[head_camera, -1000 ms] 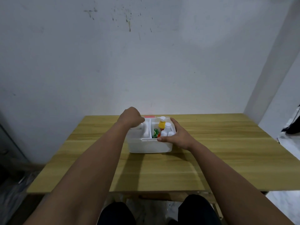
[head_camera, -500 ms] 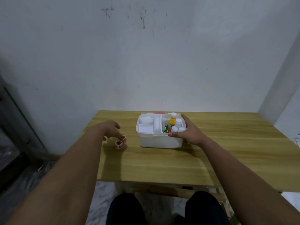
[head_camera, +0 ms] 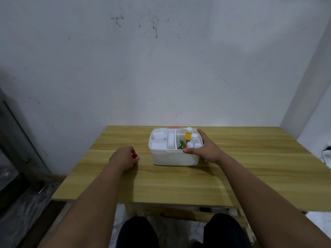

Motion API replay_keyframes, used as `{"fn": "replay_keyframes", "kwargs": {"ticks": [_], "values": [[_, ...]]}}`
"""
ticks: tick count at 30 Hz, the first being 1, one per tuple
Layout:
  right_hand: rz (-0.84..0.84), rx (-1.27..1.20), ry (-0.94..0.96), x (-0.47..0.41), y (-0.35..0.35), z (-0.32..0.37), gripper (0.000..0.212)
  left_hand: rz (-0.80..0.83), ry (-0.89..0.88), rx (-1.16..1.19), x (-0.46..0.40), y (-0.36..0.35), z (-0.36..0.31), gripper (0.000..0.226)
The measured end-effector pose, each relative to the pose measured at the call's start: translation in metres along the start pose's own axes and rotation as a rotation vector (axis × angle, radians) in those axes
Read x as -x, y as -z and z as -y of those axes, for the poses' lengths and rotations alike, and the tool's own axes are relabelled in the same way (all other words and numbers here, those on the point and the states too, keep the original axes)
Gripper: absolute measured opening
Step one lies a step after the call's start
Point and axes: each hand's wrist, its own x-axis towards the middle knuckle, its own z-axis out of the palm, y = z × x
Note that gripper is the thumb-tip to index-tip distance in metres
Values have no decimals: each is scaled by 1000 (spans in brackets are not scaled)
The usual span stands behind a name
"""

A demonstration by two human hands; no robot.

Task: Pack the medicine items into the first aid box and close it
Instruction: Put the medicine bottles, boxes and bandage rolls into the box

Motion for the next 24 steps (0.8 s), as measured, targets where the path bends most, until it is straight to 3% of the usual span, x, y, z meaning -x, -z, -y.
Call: {"fn": "replay_keyframes", "kwargs": {"ticks": [6, 8, 11, 12, 15, 20, 24], "values": [[15, -18, 16, 0, 1, -4, 149, -31, -23, 45, 1, 0, 0, 30], [19, -13, 21, 1, 1, -2, 143, -87, -39, 122, 0, 7, -5, 26], [29, -14, 29, 3, 0, 1, 117, -184, -80, 391, -4, 26, -20, 24], [31, -16, 27, 2, 0, 1, 118, -190, -96, 510, -4, 34, -28, 26], [19, -15, 17, 3, -1, 3, 146, -163, -165, 690, 1, 54, -60, 29], [15, 4, 6, 4, -1, 2, 138, -36, -302, 594, 9, 55, -104, 32], [13, 0, 19, 0, -1, -2, 131, -22, -380, 186, 10, 43, -115, 29]]}}
